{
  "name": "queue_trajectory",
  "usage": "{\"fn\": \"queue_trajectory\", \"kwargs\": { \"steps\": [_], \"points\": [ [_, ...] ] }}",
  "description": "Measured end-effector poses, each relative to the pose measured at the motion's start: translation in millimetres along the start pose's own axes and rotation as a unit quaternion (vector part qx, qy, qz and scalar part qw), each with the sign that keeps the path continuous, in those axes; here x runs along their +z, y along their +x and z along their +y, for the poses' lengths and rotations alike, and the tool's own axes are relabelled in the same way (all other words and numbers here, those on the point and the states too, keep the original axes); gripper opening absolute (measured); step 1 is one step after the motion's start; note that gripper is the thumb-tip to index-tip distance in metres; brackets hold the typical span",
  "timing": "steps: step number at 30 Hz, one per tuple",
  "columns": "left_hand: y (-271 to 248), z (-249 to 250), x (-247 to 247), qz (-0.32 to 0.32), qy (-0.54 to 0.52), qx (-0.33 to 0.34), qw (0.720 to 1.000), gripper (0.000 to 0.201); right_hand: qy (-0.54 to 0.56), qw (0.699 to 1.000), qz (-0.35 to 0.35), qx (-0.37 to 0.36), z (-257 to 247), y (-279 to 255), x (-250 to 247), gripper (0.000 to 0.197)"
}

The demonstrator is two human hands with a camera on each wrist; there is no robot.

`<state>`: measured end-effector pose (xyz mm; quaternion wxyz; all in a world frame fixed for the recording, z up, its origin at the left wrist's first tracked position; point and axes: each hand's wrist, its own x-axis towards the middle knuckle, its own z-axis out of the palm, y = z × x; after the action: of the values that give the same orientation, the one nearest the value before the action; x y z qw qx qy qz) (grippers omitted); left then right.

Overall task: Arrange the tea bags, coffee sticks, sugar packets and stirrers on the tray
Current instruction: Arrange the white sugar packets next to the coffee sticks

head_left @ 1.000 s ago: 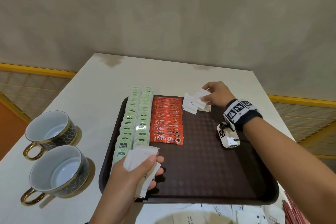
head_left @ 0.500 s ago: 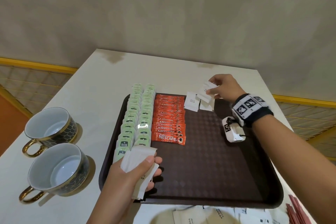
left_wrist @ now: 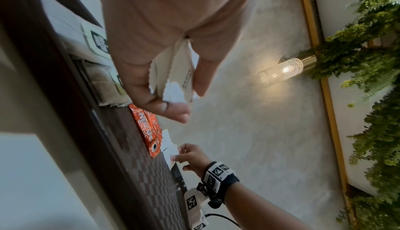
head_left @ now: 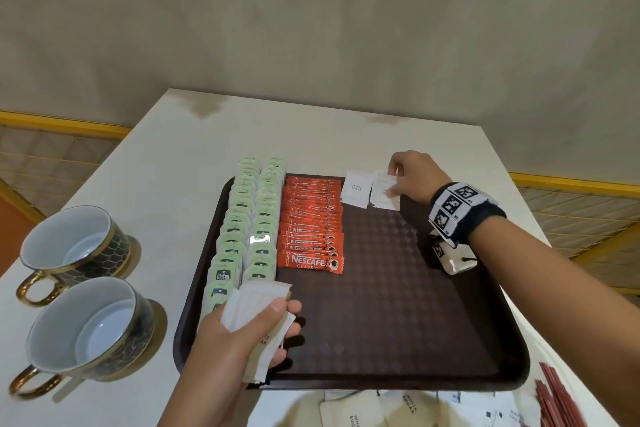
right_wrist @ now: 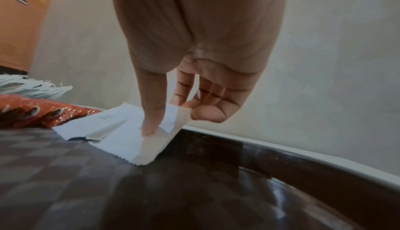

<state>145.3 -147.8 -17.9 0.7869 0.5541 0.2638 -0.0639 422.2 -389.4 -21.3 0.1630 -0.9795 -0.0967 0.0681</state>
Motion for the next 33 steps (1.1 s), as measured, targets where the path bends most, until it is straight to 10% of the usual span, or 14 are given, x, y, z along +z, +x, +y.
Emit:
{"fn": "queue_trajectory", "kwargs": {
  "steps": [20, 33],
  "points": [
    [1, 1, 1, 0.022, -0.019, -0.018, 0.999, 0.013, -0.210, 0.970, 0.021, -0.125, -43, -7, 3, 0.072],
    [-2, 1, -4, 0.022, -0.027, -0.010, 0.999, 0.012, -0.328, 0.930, -0.006, -0.168, -49, 2, 14, 0.050]
  ]
}}
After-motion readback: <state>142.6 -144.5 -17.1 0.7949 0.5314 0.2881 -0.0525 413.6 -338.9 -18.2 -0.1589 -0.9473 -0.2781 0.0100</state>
